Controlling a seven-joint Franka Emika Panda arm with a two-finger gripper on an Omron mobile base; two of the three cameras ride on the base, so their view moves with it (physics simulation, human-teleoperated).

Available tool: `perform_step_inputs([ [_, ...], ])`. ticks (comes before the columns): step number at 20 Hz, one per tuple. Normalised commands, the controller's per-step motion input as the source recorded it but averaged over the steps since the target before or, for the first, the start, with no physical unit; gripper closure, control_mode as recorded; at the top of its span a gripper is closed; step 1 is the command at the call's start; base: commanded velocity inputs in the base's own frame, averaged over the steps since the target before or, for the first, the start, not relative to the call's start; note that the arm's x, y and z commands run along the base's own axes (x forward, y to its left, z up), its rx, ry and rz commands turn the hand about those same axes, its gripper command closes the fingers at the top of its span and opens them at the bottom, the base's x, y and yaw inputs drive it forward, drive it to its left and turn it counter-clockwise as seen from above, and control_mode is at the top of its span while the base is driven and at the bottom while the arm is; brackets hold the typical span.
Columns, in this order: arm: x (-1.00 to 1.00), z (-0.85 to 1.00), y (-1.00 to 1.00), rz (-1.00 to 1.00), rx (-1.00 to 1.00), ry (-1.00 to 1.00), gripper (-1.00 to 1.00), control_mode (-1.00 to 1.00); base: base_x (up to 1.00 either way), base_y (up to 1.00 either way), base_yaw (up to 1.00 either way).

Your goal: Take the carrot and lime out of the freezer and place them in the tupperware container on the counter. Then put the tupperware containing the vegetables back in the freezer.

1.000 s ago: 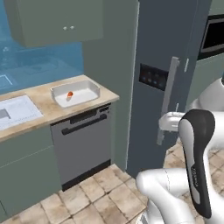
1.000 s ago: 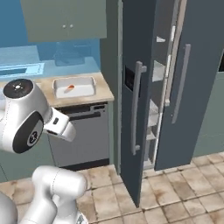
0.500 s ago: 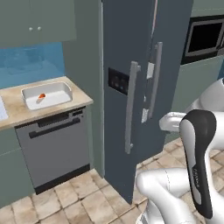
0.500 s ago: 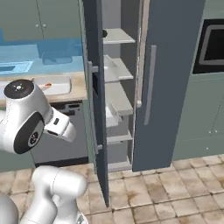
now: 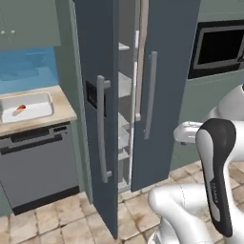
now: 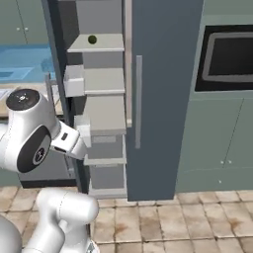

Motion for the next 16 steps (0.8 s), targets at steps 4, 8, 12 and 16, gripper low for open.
perform_step_inputs([
  [4, 0.00, 0.00, 0.00, 0.00, 0.00, 0.00, -1.00, 1.00, 0.28, -0.63, 0.33],
  [8, 0.00, 0.00, 0.00, 0.00, 0.00, 0.00, -1.00, 1.00, 0.42, -0.32, 0.32],
  [12, 0.00, 0.00, 0.00, 0.00, 0.00, 0.00, -1.00, 1.00, 0.71, -0.07, 0.23],
  [16, 0.00, 0.00, 0.00, 0.00, 0.00, 0.00, -1.00, 1.00, 0.76, -0.20, 0.16],
])
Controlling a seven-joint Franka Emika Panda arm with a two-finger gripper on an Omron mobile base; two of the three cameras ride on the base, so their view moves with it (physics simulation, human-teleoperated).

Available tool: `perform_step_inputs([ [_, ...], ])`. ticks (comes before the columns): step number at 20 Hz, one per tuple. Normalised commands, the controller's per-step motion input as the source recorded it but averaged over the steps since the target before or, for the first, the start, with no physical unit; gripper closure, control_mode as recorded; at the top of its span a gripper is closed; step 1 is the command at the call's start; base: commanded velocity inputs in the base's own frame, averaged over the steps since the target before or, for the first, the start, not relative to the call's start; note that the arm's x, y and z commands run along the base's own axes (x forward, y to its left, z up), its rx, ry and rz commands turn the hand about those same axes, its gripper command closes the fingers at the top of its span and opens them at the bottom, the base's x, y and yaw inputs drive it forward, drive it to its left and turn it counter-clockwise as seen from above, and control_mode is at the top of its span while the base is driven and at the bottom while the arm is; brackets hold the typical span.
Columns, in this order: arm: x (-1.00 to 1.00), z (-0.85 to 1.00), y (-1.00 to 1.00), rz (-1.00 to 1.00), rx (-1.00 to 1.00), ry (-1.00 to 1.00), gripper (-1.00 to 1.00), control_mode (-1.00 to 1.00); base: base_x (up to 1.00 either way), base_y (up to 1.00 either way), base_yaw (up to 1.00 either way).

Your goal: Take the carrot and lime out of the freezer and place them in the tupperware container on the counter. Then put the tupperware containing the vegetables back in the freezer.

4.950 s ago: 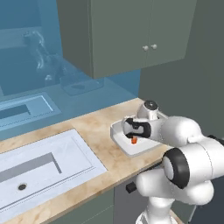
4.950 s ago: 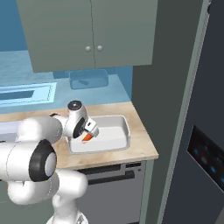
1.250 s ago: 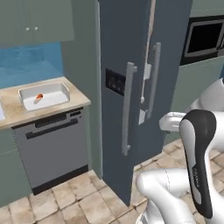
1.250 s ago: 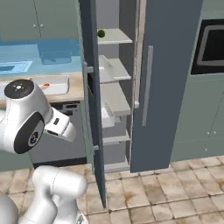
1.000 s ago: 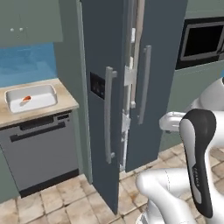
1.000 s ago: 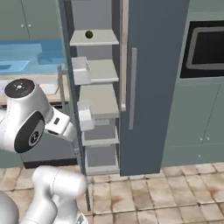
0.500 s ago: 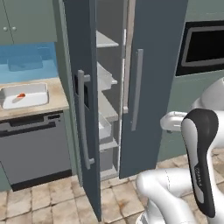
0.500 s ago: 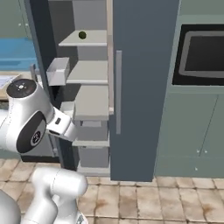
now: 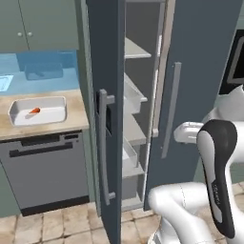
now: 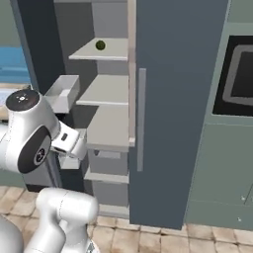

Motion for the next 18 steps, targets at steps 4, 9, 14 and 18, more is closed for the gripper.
perform_step_inputs([
  [4, 0.00, 0.00, 0.00, 0.00, 0.00, 0.00, -1.00, 1.00, 0.41, -0.59, 0.16],
  [9, 0.00, 0.00, 0.00, 0.00, 0.00, 0.00, -1.00, 1.00, 0.01, -0.83, 0.05],
  [14, 0.00, 0.00, 0.00, 0.00, 0.00, 0.00, -1.00, 1.00, 0.03, -0.53, 0.04],
  [18, 0.00, 0.00, 0.00, 0.00, 0.00, 0.00, -1.00, 1.00, 0.50, 0.04, 0.00],
])
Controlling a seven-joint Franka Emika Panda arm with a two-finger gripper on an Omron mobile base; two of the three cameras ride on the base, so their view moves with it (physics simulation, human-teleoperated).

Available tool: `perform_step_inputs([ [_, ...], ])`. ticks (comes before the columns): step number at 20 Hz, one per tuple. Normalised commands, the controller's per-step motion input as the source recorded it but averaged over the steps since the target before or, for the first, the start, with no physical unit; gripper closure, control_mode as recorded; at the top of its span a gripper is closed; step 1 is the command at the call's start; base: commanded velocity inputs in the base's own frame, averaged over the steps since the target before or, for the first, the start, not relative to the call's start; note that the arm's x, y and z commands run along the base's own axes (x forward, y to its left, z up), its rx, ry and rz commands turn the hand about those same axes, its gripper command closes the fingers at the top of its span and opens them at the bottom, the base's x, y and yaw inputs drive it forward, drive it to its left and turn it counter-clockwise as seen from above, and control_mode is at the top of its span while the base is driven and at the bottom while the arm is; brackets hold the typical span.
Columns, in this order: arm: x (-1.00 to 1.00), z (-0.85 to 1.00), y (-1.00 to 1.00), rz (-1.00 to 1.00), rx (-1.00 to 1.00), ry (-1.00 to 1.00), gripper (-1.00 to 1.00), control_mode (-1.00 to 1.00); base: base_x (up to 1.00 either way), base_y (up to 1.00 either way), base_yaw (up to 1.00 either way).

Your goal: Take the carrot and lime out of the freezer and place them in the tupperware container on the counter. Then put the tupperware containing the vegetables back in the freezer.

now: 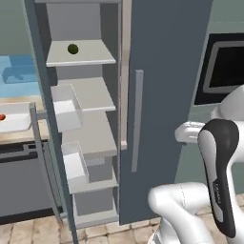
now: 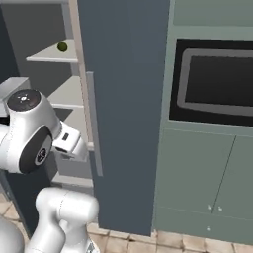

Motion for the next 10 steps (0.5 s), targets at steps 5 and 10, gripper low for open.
perform_step_inputs([
  [5, 0.00, 0.00, 0.00, 0.00, 0.00, 0.00, -1.00, 1.00, 0.58, 0.46, 0.00],
  [10, 0.00, 0.00, 0.00, 0.00, 0.00, 0.00, -1.00, 1.00, 0.37, 0.50, 0.00],
])
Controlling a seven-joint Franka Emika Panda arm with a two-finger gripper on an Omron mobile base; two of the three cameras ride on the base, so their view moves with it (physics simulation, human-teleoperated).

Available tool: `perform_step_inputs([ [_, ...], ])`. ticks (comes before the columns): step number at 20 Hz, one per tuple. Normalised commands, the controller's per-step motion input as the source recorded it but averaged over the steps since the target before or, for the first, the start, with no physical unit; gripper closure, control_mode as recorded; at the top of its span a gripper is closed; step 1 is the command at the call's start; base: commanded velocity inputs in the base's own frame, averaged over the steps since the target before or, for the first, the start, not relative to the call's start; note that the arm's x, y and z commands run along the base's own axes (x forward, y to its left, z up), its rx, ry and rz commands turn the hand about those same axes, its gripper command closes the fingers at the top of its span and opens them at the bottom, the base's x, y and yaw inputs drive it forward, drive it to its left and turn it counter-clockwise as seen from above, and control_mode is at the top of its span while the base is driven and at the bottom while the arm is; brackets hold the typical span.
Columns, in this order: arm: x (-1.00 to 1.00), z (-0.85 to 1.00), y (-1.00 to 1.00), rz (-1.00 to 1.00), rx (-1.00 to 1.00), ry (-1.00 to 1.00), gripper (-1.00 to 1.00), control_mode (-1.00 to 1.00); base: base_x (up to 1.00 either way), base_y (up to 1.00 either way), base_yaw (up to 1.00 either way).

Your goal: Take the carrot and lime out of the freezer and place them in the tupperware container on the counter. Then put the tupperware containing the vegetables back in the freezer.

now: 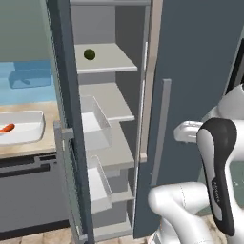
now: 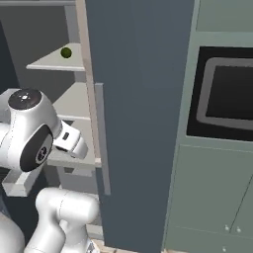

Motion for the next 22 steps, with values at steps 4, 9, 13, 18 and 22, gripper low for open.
perform_step_inputs([
  [4, 0.00, 0.00, 0.00, 0.00, 0.00, 0.00, -1.00, 1.00, 0.21, 0.68, 0.00],
  [9, 0.00, 0.00, 0.00, 0.00, 0.00, 0.00, -1.00, 1.00, 0.10, 0.48, 0.00],
  [13, 0.00, 0.00, 0.00, 0.00, 0.00, 0.00, -1.00, 1.00, 0.49, 0.09, 0.00],
  [18, 0.00, 0.00, 0.00, 0.00, 0.00, 0.00, -1.00, 1.00, 0.48, -0.17, 0.00],
  [22, 0.00, 0.00, 0.00, 0.00, 0.00, 0.00, -1.00, 1.00, 0.33, -0.53, 0.00],
])
